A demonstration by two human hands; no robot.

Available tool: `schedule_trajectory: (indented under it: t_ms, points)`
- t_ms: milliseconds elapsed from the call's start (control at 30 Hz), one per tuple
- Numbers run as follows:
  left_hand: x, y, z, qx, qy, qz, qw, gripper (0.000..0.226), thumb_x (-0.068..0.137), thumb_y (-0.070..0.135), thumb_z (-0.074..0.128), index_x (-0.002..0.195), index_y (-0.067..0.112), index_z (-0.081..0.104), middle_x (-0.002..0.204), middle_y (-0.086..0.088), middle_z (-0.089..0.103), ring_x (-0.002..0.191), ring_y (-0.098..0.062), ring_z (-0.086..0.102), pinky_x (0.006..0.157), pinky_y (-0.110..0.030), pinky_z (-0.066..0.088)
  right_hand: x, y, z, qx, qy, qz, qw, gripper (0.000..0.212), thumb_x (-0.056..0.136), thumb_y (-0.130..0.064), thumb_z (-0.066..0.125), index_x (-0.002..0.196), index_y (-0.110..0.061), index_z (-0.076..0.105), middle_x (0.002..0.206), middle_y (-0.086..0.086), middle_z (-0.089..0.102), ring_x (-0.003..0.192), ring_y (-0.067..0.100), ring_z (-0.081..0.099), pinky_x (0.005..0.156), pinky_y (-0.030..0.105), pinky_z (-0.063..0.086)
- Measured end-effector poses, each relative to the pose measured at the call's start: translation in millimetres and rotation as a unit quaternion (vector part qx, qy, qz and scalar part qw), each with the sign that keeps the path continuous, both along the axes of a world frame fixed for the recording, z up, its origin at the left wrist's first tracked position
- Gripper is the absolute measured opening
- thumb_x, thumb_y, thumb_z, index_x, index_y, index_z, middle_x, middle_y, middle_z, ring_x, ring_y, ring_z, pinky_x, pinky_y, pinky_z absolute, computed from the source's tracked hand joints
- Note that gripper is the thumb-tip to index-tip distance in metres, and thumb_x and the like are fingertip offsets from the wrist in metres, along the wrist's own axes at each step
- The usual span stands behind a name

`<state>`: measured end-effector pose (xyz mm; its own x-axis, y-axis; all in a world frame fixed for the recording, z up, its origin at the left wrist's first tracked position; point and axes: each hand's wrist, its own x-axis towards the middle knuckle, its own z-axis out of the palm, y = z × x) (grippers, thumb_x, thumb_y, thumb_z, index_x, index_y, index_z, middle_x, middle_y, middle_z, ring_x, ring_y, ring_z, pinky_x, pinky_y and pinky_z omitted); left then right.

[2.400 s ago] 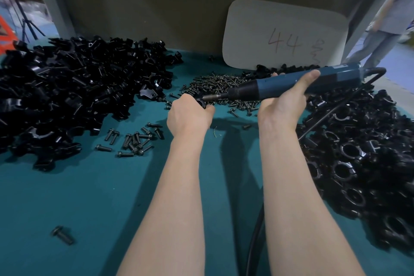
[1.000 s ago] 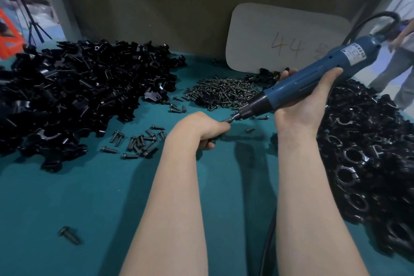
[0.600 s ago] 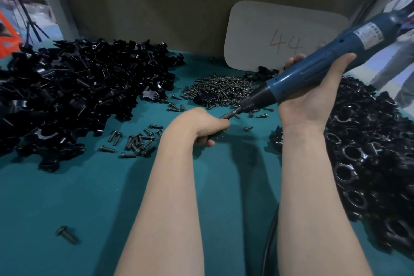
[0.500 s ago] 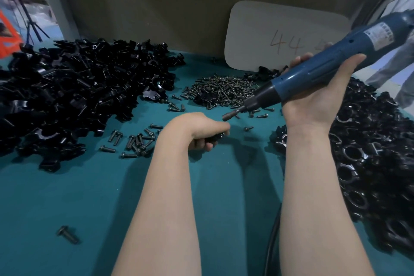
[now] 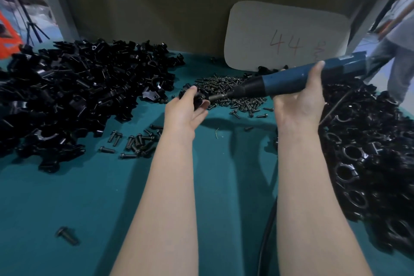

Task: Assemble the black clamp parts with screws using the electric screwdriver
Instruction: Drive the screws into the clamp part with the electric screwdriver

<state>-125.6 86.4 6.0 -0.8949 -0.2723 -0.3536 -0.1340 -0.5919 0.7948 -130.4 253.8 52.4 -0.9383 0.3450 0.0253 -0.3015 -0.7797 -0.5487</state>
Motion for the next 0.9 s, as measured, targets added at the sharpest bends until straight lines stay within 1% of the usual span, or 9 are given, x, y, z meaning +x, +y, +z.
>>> schedule_trajectory:
  t_ms: [67,133,200,267,433,500,633,800,900]
  points:
    - [-0.9,0.5,-1.8,0.024,-0.004,0.003,1.0,0.015,0.094,0.024,0.062,0.102,0.011,0.058,0.111,-0.014,0.065,0.072,-0.016,0.069,0.057,-0.024,0.055,-1.0,-1.3,1.0,0.019,-0.002,0.006,1.0,0.035,0.094,-0.034,0.057,0.12,-0.012,0.048,0.12,0.006,0.057,0.111,0.02,0.059,0.104,0.041,0.045]
    - [-1.0,1.3,-2.6,0.03,-0.004,0.008,0.999,0.018,0.094,0.023,0.062,0.105,0.01,0.056,0.107,-0.016,0.066,0.07,-0.017,0.067,0.061,-0.025,0.054,-1.6,-1.9,2.3,0.015,0.013,0.008,1.0,0.031,0.096,-0.036,0.054,0.116,-0.013,0.051,0.119,0.006,0.057,0.113,0.02,0.058,0.105,0.041,0.043]
    - [-0.4,2.4,-3.0,0.022,-0.006,0.013,1.0,0.015,0.095,0.023,0.061,0.101,0.011,0.056,0.106,-0.015,0.065,0.071,-0.017,0.066,0.067,-0.026,0.054,-2.0,-0.5,2.8,0.006,0.031,0.013,0.999,0.038,0.097,-0.038,0.05,0.127,-0.013,0.048,0.131,0.007,0.054,0.119,0.021,0.055,0.107,0.04,0.041]
    - [0.3,4.3,-2.8,0.004,-0.003,0.025,1.0,0.01,0.095,0.022,0.061,0.092,0.013,0.056,0.105,-0.013,0.063,0.073,-0.017,0.066,0.074,-0.028,0.054,-2.9,0.2,3.1,0.022,0.042,0.02,0.999,0.044,0.098,-0.039,0.048,0.134,-0.014,0.043,0.134,0.007,0.053,0.121,0.022,0.055,0.107,0.04,0.042]
    - [0.4,9.5,-1.7,-0.095,0.015,0.1,0.99,0.022,0.095,0.02,0.06,0.077,0.019,0.049,0.085,-0.003,0.061,0.068,-0.014,0.059,0.063,-0.02,0.051,-4.0,-7.1,2.9,0.055,0.03,0.001,0.998,0.065,0.097,-0.038,0.05,0.147,-0.01,0.018,0.102,0.006,0.056,0.094,0.019,0.06,0.095,0.034,0.05]
    - [-1.1,9.8,-3.0,-0.124,0.016,0.113,0.986,0.023,0.095,0.02,0.061,0.075,0.019,0.048,0.081,0.0,0.06,0.072,-0.016,0.06,0.073,-0.026,0.053,-5.0,-10.5,1.6,0.057,0.03,-0.007,0.998,0.067,0.097,-0.039,0.049,0.148,-0.012,0.014,0.104,0.004,0.055,0.094,0.018,0.061,0.094,0.032,0.05]
    - [-3.6,10.4,-5.1,-0.138,0.019,0.113,0.984,0.017,0.094,0.02,0.062,0.08,0.018,0.053,0.081,0.003,0.06,0.076,-0.018,0.06,0.089,-0.033,0.055,-6.0,-12.3,0.1,0.056,0.038,-0.008,0.998,0.061,0.097,-0.039,0.047,0.144,-0.012,0.02,0.109,0.003,0.053,0.092,0.016,0.061,0.088,0.028,0.051]
    - [-4.4,11.7,-6.9,-0.143,0.024,0.117,0.982,0.017,0.094,0.019,0.062,0.079,0.016,0.055,0.072,0.003,0.059,0.076,-0.022,0.059,0.091,-0.036,0.053,-3.5,-14.7,0.5,0.057,0.038,-0.011,0.998,0.065,0.098,-0.041,0.046,0.148,-0.014,0.016,0.12,0.004,0.05,0.092,0.015,0.062,0.088,0.027,0.051]
    - [-4.4,10.6,-8.1,-0.131,0.027,0.119,0.984,0.016,0.094,0.018,0.062,0.08,0.014,0.055,0.075,0.002,0.059,0.075,-0.021,0.06,0.085,-0.032,0.054,-0.7,-19.7,2.1,0.061,0.039,-0.006,0.997,0.064,0.098,-0.041,0.045,0.148,-0.014,0.016,0.12,0.004,0.049,0.091,0.014,0.061,0.092,0.028,0.05]
